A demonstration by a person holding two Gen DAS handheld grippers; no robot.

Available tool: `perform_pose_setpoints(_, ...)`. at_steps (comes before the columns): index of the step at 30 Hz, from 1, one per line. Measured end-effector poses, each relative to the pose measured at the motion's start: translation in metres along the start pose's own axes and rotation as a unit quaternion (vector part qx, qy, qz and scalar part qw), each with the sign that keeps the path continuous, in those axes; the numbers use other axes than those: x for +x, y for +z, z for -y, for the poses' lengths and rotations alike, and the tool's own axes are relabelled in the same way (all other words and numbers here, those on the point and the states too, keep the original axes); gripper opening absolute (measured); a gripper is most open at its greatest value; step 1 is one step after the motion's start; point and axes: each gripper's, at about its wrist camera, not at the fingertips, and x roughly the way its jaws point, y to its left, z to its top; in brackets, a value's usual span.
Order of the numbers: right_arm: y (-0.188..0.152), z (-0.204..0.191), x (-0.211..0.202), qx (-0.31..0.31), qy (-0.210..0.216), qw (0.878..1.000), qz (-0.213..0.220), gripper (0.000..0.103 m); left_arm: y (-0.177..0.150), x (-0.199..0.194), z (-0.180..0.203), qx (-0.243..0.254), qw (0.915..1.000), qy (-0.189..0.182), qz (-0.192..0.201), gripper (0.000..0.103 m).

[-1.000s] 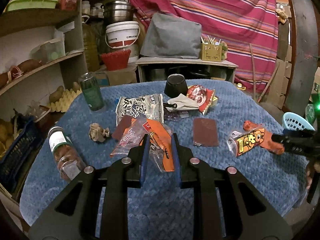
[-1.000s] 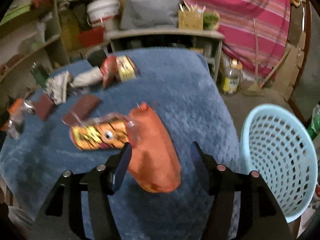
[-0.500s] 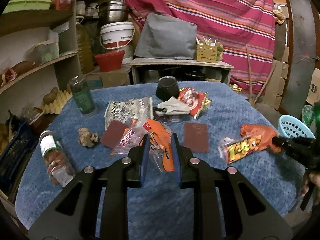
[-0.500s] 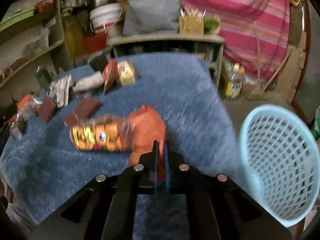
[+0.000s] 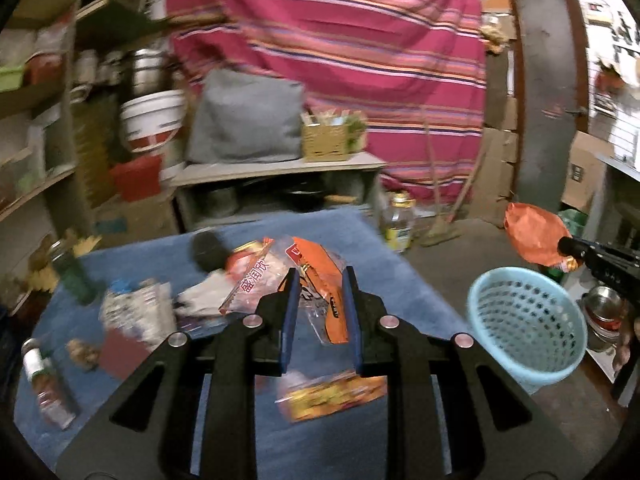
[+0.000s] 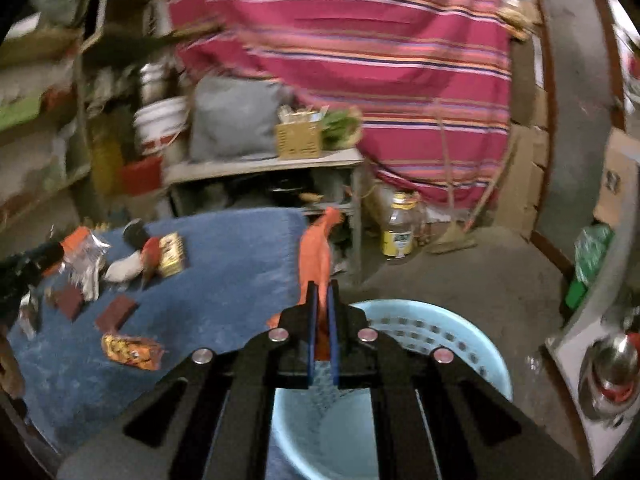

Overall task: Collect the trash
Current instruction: 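Open the right tool over the blue basket while the left tool releases the clear wrapper into it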

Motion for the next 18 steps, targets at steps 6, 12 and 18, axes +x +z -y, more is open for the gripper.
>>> perform_pose_setpoints(6,-0.02,0.047,0.004,0.003,-0.053,0.998,-0.013,0.005,0.007,0.039,0.086,0.019,0.9978,-0.063,-0.006,0.021)
perform_pose_setpoints(12,-0.037,0.069,0.02,-0.003,-0.067,0.997,-0.041,0.005,0.0,0.067,0.159,0.036,0.9917,-0.122,-0.019,0.021)
perform_pose_setpoints(18,-0.051,0.087,0.032,0.007,-0.069,0.995,-0.067,0.005,-0.013,0.086,0.198,0.059,0.9869,-0.146,-0.035,0.022)
